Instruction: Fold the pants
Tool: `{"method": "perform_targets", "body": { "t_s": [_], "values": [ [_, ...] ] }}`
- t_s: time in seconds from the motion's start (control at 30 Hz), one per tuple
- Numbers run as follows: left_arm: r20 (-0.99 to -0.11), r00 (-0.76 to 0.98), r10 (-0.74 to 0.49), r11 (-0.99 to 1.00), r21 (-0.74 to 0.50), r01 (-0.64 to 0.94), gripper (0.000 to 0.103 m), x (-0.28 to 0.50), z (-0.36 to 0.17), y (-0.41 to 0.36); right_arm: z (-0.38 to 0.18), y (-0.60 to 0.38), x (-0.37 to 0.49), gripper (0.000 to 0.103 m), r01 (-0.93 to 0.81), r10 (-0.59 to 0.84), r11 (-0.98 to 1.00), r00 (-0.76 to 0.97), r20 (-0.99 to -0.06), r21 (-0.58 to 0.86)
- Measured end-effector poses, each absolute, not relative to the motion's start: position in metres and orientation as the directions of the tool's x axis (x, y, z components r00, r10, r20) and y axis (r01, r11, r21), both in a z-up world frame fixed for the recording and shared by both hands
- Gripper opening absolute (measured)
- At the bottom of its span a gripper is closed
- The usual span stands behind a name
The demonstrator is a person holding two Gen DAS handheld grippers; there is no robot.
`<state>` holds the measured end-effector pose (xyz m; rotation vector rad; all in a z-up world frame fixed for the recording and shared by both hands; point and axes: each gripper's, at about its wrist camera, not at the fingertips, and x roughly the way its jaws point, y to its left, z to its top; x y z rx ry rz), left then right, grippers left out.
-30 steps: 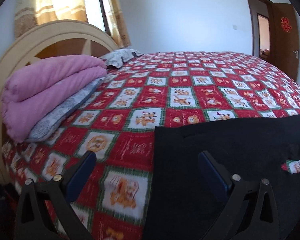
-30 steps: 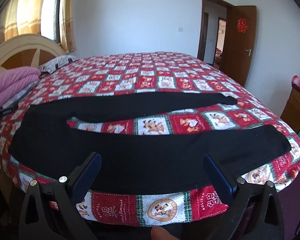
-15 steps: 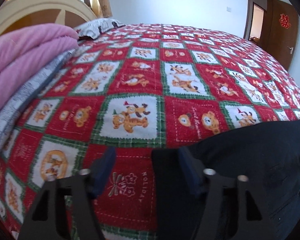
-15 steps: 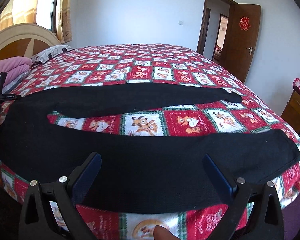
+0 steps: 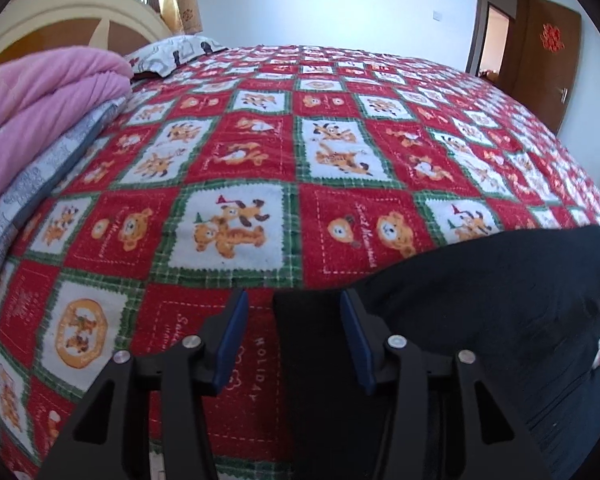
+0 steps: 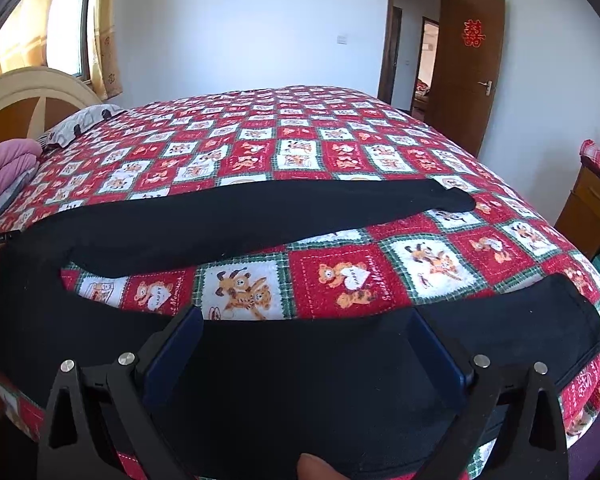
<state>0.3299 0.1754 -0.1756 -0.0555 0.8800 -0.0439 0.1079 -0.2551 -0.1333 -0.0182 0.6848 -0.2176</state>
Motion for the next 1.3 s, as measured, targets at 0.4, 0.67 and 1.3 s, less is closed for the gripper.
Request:
{"method": "perform_targets", "body": {
  "t_s": [0.4, 0.67, 1.3],
  "values": [
    [-0.758, 0.637, -0.142, 0.988, -0.146, 0.046, 0.014, 0.332, -0.177, 0.177, -0.112, -0.311, 0.129, 0.091, 0.268, -0.232, 0.963, 0.759, -0.609, -0.032],
    [-0.763, 0.636, -0.113, 0.993, -0.108, 0.047, 0.011, 0.335, -0.177, 0.170, -0.096, -0.399, 0.172, 0.080, 0.381, -0.294, 0.925, 0.700, -0.651, -0.009],
    [-0.761, 0.648, -0.030, 0.999, -0.034, 0.006, 0.011, 0.339, -0.184, 0.160, -0.127, -0.553, 0.331, 0.080, 0.497, -0.291, 0.867, 0.568, -0.770, 0.039]
  ]
}}
